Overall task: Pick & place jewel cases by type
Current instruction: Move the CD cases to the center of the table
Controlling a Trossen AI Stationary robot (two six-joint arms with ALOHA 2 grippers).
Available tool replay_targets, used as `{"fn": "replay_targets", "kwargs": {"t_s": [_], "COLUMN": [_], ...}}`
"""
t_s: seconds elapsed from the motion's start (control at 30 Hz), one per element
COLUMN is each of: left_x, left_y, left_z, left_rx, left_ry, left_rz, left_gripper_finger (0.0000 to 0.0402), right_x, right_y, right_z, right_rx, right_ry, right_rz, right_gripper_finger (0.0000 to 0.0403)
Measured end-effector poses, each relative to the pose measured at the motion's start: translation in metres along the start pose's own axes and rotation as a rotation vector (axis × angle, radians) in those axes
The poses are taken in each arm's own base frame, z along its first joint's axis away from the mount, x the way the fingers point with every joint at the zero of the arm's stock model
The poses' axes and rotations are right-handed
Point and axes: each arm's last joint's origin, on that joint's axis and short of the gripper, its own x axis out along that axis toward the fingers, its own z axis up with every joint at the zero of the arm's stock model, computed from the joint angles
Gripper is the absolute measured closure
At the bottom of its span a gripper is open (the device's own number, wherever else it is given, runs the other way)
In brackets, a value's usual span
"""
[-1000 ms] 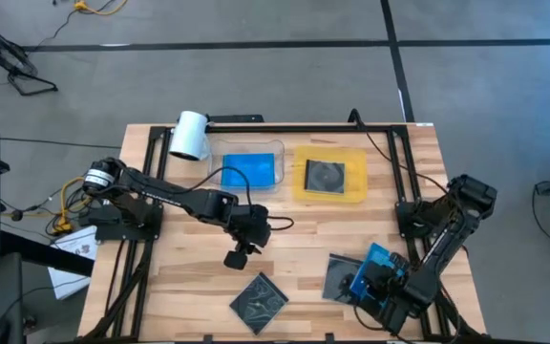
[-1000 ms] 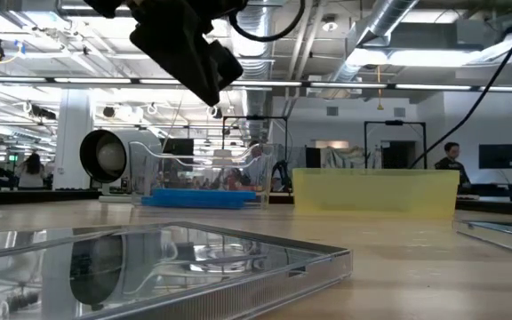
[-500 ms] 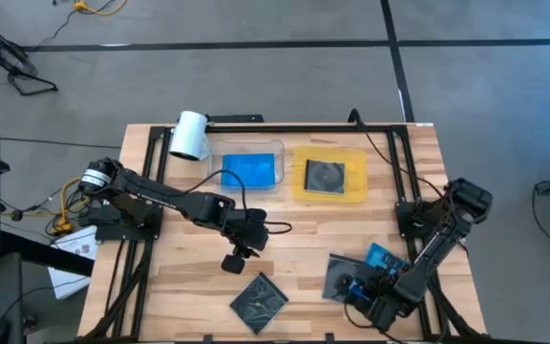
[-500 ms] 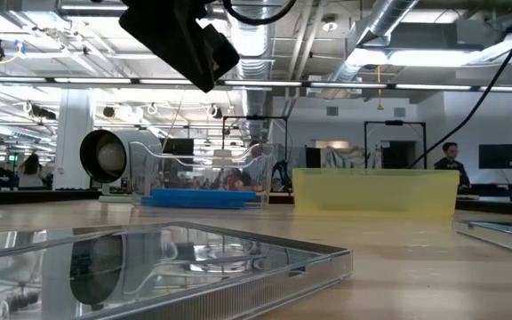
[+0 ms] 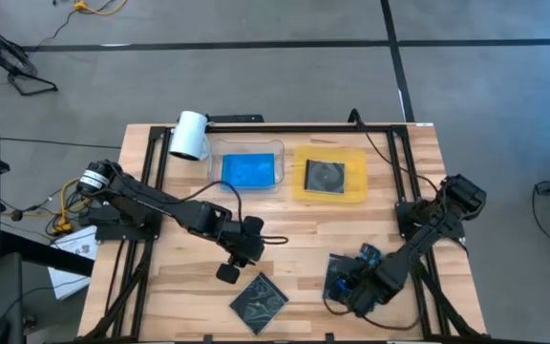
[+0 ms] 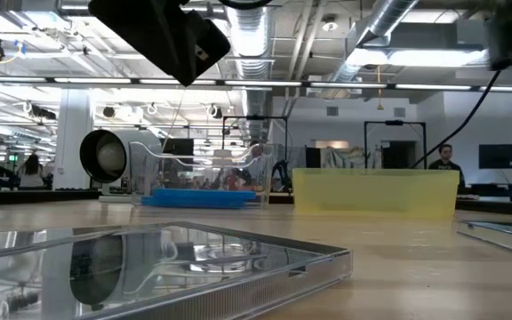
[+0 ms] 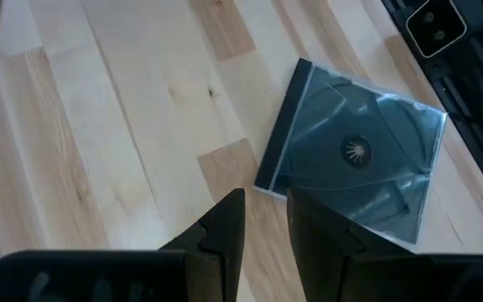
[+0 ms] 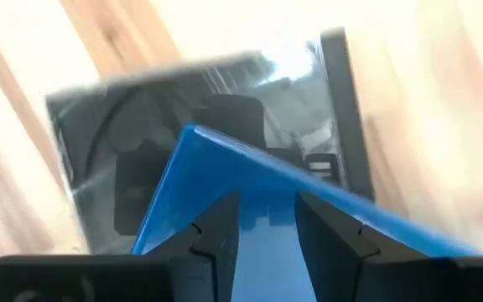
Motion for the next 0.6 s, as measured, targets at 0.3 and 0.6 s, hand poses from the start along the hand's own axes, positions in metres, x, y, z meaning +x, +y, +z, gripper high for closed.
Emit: {"fn": "replay_targets", "kwargs": {"t_s": [0.3,0.6], "left_x": [0.001,-0.004], "left_y": [-0.007,-0.012], "left_z": [-0.002,-0.004], "left_rx": [-0.019,-0.017], "left_ry": [0.028,0.045], "left_rz": [0.005,0.071], "left_gripper_finger": [0.0317,0.0317], "right_x": [0.010,-0.025], "right_y": [-0.015,-0.019], "right_z": [0.042,0.036], "right_rx": [-0.078,-0.056], "right_ry": [-0.070,-0.230], "right_rz": [-0.012,0.010], "right_gripper_finger": [0.0291,0.0291]}}
